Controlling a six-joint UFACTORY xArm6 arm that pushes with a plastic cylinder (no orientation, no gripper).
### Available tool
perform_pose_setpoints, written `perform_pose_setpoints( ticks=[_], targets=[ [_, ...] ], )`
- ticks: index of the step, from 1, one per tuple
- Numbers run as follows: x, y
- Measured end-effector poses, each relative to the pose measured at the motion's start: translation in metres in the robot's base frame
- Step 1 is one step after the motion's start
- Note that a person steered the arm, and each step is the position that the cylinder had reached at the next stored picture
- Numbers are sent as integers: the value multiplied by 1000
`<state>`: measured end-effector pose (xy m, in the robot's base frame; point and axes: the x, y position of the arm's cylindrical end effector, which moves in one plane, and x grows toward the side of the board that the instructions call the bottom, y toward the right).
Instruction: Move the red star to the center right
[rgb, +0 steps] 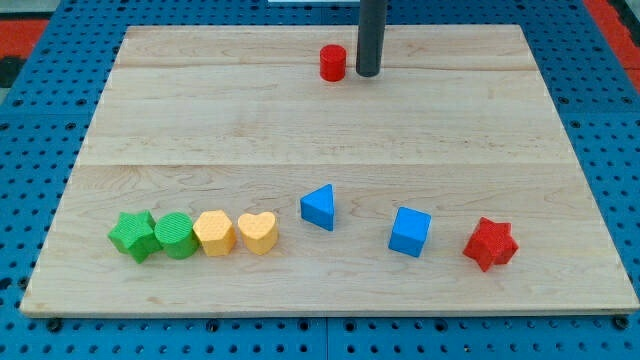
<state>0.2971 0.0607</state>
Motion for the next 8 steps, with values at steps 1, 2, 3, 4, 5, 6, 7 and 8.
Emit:
perform_pose_setpoints(
  ticks=[1,2,3,4,5,6,7,8],
  targets=[
    [-4,-35],
    [-44,-51],
    [-8,-21],
    [49,64],
    [121,105],
    [214,133],
    [295,146],
    [301,85]
  ],
)
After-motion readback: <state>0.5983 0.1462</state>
